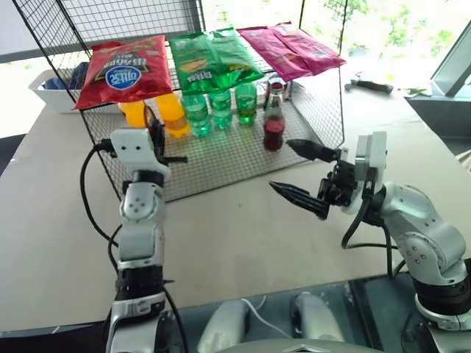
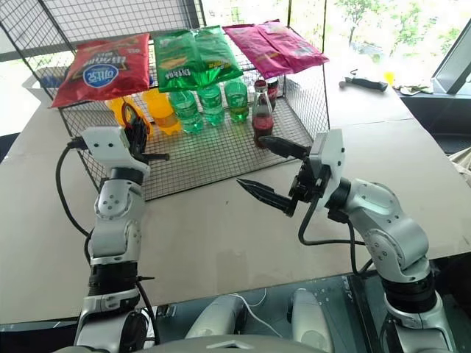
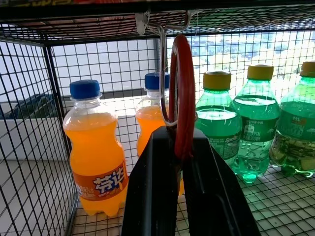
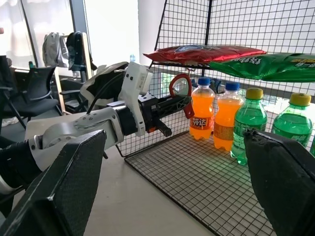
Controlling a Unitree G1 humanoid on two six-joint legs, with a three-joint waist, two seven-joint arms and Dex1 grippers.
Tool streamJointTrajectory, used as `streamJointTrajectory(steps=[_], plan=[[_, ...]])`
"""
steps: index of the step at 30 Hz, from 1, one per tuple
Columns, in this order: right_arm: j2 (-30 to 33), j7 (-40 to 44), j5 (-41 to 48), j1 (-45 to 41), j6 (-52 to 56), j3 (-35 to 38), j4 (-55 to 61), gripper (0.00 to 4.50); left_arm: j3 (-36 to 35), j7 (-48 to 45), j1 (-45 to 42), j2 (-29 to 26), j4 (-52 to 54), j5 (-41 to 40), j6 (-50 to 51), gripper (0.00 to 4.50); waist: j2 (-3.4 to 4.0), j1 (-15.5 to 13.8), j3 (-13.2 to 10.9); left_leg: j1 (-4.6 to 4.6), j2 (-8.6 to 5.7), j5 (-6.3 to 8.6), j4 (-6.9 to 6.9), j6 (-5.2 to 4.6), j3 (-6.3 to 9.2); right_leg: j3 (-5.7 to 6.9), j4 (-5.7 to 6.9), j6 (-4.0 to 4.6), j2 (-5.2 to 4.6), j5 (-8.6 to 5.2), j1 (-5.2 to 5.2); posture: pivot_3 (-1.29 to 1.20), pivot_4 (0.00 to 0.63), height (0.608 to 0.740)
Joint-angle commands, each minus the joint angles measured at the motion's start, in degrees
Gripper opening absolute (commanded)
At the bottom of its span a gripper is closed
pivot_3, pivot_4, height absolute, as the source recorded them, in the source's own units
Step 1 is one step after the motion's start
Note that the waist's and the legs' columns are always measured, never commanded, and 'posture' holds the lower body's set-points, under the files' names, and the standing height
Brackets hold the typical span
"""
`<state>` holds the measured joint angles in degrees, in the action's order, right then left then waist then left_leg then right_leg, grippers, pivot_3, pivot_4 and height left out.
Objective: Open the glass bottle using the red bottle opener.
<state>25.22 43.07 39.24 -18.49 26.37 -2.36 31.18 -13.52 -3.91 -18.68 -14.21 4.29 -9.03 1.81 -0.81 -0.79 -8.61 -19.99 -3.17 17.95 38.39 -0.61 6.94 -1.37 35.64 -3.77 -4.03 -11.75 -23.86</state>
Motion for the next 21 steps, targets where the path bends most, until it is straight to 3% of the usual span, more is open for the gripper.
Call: streamJointTrajectory(steps=[1,8,12,21], plan=[[-0.29,0.2,-0.15,-0.02,-1.43,0.08,0.91,4.5,1.53,-3.79,1.16,0.44,4.97,-3.28,0.67,0.05,0.0,0.03,0.0,0.0,0.0,0.0,0.0,0.0,-0.01,-0.01,0.0,0.0,0.0,0.0,0.0,0.0,0.15,0.74],[-0.91,0.12,-1.08,0.24,-2.17,0.13,0.49,4.5,3.41,-7.74,4.12,1.81,7.65,-6.92,3.39,0.05,0.0,0.14,0.0,0.0,0.0,0.0,0.0,0.0,-0.01,-0.01,0.01,0.0,0.01,0.0,0.0,0.0,0.15,0.74],[-0.73,-0.98,-1.54,0.92,-1.04,0.28,-0.29,4.5,6.19,-15.02,5.14,3.48,9.92,-17.51,11.47,0.05,0.0,-0.02,0.0,0.0,0.0,0.0,0.0,0.0,-0.01,-0.01,0.0,0.0,0.02,0.0,0.01,0.0,0.15,0.74],[6.88,-6.01,5.0,0.29,20.9,-0.7,-0.62,4.5,13.01,-32.89,5.87,1.06,14.89,-42.71,34.34,0.05,0.02,0.23,-0.02,0.0,-0.01,0.0,0.0,-0.01,-0.03,-0.01,0.0,0.01,0.05,-0.01,0.02,0.0,0.15,0.74]])
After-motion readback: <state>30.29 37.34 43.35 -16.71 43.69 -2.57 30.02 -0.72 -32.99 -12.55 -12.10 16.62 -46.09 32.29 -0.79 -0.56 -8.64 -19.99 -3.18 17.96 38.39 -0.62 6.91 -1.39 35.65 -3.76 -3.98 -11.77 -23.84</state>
